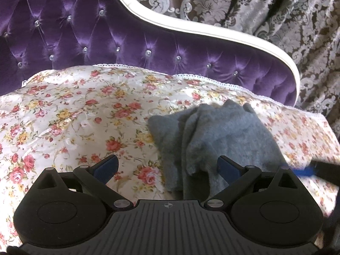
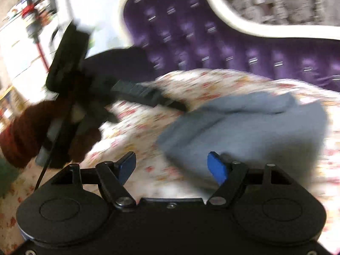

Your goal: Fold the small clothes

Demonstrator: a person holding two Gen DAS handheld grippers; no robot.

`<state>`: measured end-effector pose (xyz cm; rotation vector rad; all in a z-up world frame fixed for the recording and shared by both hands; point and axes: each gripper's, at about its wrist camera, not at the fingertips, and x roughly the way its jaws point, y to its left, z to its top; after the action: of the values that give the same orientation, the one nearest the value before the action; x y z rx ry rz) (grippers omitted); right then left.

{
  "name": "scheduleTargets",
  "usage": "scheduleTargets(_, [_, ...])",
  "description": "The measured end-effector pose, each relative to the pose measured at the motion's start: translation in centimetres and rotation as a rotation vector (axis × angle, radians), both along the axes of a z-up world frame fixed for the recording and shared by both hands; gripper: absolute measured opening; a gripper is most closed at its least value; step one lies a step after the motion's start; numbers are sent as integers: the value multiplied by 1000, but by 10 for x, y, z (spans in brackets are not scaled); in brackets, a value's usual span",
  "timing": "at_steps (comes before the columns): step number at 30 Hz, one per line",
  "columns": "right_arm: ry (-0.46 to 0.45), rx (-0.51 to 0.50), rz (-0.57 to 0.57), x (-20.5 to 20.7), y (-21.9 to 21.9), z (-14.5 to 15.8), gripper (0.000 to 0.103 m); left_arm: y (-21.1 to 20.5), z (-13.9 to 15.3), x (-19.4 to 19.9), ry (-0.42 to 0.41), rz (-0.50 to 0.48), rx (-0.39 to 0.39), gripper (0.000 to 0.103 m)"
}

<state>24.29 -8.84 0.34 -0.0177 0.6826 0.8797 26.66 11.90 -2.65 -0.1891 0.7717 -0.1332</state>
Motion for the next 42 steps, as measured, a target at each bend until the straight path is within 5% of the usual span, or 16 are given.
scheduleTargets(4, [-22,0,-137,34,-25,16,74,-3,-8,3,42,-9,27,100])
scheduleTargets(7, [2,-50,-177,66,-20,13,54,-4,-17,5,81,-11,44,100])
scheduleTargets(10, [53,-152,-199,101,-2,-4,47,-2,-23,7,112,-11,44,100])
scheduleTargets(16, [101,-204,-206,159,32,-20,47,-3,-31,8,160,-17,34,100])
scheduleTargets(21, [120,-60,-237,177,30,-17,51,-1,-34,8,181,-23,16,100])
scheduleTargets(25, [126,36,-319,168,0,-8,53,-4,-33,6,180,-35,19,100])
scheduleTargets(31, [0,-123,-371,106,-30,-19,56,-11,-39,2,196,-63,38,101])
scheduleTargets(35, [-144,-237,-291,54,-25,-40,59,-10,-38,0,196,-67,32,100])
scheduleTargets(42, [-263,-163,-257,20,-36,-28,70,15,-26,1,149,18,-83,100])
